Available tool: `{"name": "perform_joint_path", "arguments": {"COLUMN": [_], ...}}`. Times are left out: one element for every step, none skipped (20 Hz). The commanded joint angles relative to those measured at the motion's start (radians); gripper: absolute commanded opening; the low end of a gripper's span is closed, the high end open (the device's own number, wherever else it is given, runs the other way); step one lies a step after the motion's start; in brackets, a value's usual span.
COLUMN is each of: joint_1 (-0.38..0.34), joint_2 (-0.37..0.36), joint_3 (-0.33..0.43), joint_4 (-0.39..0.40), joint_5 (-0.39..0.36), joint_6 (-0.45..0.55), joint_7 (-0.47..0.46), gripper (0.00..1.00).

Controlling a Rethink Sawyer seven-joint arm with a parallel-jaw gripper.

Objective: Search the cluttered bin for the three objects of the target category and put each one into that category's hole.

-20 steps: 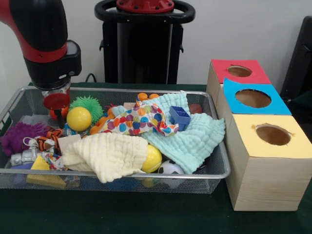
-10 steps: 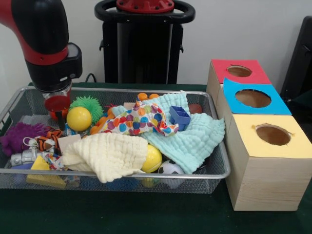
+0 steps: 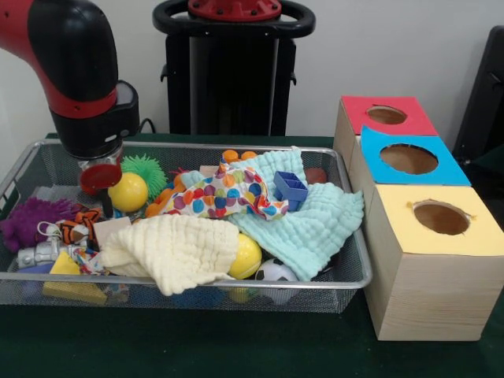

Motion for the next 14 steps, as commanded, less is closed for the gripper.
{"name": "perform_joint_path", "arguments": {"joint_1": [0.011,0.011,0.016,0.018,0.013,0.009,0.005,0.003,-0.002,-0.006,-0.01,-0.014,-0.019,-0.021], "joint_2": [0.047,0.046,0.046,0.044,0.04,0.037,0.033,0.031,0.03,0.032,0.035,0.038,0.04,0.043], "joint_3": [0.102,0.101,0.092,0.086,0.087,0.086,0.086,0.085,0.087,0.089,0.092,0.095,0.098,0.099], "joint_4": [0.004,0.005,0.004,0.005,0.011,0.016,0.022,0.025,0.03,0.031,0.032,0.033,0.033,0.031], "joint_5": [0.04,0.039,0.032,0.025,0.024,0.021,0.018,0.016,0.014,0.013,0.012,0.011,0.01,0.01], "joint_6": [-0.062,-0.063,-0.067,-0.071,-0.067,-0.068,-0.069,-0.07,-0.074,-0.077,-0.082,-0.087,-0.092,-0.092], "joint_7": [0.101,0.1,0.101,0.099,0.092,0.087,0.082,0.08,0.075,0.071,0.068,0.064,0.059,0.057], "gripper": [1.0,1.0,1.0,1.0,1.0,1.0,1.0,1.0,1.0,1.0,1.0,1.0,1.0,1.0]}}
